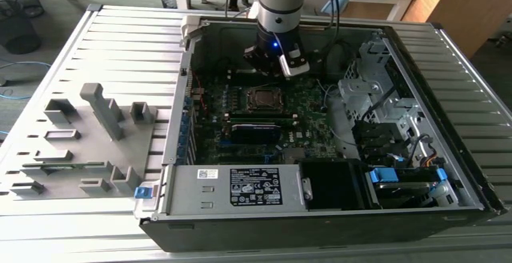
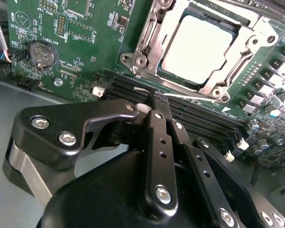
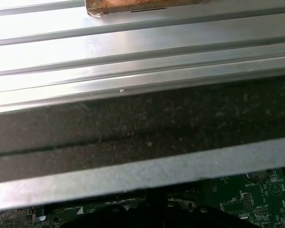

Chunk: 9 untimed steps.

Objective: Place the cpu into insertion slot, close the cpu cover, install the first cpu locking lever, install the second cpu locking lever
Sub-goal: 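Install the first cpu locking lever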

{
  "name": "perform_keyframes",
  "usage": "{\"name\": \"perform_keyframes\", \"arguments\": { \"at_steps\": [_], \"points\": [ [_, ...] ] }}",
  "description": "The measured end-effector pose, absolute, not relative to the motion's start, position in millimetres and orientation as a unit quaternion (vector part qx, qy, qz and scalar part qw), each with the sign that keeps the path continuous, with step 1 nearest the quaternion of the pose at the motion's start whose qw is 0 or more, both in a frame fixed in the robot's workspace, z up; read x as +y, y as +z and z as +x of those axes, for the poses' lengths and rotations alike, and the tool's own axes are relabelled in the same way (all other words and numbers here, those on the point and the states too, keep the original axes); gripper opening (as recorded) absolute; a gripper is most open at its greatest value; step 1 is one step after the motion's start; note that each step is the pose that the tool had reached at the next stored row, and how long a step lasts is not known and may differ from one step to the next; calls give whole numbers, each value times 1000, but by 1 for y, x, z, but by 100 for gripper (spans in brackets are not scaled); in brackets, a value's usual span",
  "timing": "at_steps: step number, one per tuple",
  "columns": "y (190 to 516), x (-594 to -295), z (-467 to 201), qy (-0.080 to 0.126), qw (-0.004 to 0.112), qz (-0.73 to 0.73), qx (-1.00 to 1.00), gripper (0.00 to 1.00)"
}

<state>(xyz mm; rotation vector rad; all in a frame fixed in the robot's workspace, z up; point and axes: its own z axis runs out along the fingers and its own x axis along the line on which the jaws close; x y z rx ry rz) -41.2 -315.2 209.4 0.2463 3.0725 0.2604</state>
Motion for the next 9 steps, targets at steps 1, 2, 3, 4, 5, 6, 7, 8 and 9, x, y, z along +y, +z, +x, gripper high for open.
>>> {"name": "perform_keyframes", "arguments": {
  "at_steps": [1,2,3,4,5,6,7,8,9],
  "points": [
    [209,-315,-41,84,24,80,993,11],
    [209,-315,-41,84,24,80,993,11],
    [209,-316,-41,84,24,80,993,11],
    [209,-316,-41,84,24,80,993,11],
    [209,-316,-41,84,24,80,993,11],
    [209,-316,-41,84,24,80,993,11],
    [209,-316,-41,85,24,80,993,11],
    [209,-316,-41,85,25,80,993,11],
    [209,-316,-41,85,26,80,993,11]
  ]
}}
